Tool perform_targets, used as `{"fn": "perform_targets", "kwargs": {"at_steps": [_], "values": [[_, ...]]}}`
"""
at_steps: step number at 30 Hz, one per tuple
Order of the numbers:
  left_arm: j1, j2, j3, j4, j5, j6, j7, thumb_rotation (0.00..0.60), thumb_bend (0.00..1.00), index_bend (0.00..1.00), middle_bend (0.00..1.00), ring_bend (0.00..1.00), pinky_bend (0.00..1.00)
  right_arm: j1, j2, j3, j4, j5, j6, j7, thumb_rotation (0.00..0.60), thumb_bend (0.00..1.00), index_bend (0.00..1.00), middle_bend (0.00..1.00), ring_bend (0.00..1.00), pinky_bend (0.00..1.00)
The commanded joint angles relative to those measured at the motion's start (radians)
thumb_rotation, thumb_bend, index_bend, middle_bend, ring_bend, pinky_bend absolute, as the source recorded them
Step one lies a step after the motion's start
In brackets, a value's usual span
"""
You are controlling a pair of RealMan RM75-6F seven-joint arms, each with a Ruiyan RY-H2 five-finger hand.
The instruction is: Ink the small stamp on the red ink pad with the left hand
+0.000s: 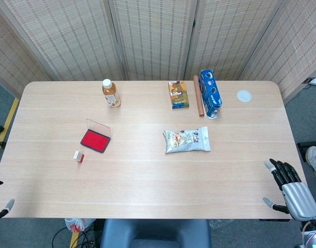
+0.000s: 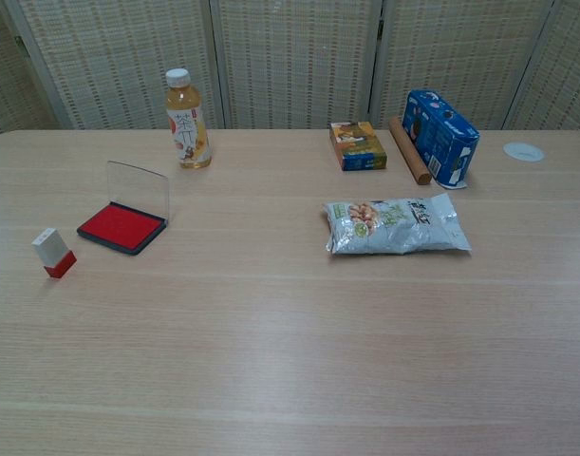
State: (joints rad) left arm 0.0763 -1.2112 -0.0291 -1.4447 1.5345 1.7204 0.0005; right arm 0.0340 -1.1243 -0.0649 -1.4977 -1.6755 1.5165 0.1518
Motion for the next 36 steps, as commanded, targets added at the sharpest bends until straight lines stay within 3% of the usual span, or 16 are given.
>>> {"fn": "perform_targets", "kwargs": {"at_steps": [1, 7, 11, 14, 18, 25, 30, 36], "values": [[0.001, 0.003, 0.002, 0.003, 0.001, -0.007, -0.015, 0.600, 0.23, 0.06, 0.38, 0.21, 0.38, 0.003, -0.001, 0.001, -0.002, 0.001, -0.004, -0.004, 0.600, 0.16, 0.00, 0.00, 0.00, 0.00], [-0.026, 0.026, 0.007, -0.018, 0.061, -0.014, -0.012, 0.600, 0.23, 0.06, 0.42, 0.22, 0.38, 0.007, 0.002, 0.000, -0.007, -0.003, -0.008, 0.010, 0.600, 0.16, 0.00, 0.00, 0.00, 0.00], [-0.124, 0.125, 0.001, -0.084, 0.117, -0.126, -0.064, 0.600, 0.23, 0.12, 0.80, 0.57, 0.43, 0.010, 0.005, 0.007, -0.001, 0.012, -0.015, 0.017, 0.600, 0.17, 0.00, 0.00, 0.00, 0.00], [-0.218, 0.221, -0.020, -0.157, 0.086, -0.283, -0.061, 0.600, 0.23, 0.23, 0.92, 0.73, 0.50, 0.008, 0.007, 0.012, -0.004, 0.034, -0.024, 0.014, 0.600, 0.18, 0.00, 0.00, 0.00, 0.00], [-0.344, 0.271, -0.056, -0.227, 0.051, -0.470, 0.028, 0.600, 0.23, 0.28, 0.95, 0.76, 0.52, 0.008, 0.009, 0.019, -0.007, 0.047, -0.025, 0.012, 0.600, 0.18, 0.00, 0.00, 0.00, 0.00], [-0.522, 0.244, -0.106, -0.244, -0.102, -0.754, 0.181, 0.600, 0.23, 0.30, 0.96, 0.77, 0.53, 0.019, 0.011, 0.022, -0.011, 0.048, -0.044, 0.020, 0.600, 0.18, 0.00, 0.00, 0.00, 0.00], [-0.604, 0.185, -0.122, -0.175, -0.182, -0.861, 0.199, 0.600, 0.23, 0.31, 0.96, 0.77, 0.53, 0.040, 0.017, 0.015, -0.006, 0.053, -0.091, 0.044, 0.600, 0.18, 0.00, 0.00, 0.00, 0.00], [-0.669, 0.100, -0.112, -0.069, -0.203, -0.946, 0.157, 0.600, 0.23, 0.32, 0.96, 0.76, 0.53, 0.041, 0.021, 0.021, 0.000, 0.061, -0.088, 0.067, 0.600, 0.18, 0.00, 0.00, 0.00, 0.00]]}}
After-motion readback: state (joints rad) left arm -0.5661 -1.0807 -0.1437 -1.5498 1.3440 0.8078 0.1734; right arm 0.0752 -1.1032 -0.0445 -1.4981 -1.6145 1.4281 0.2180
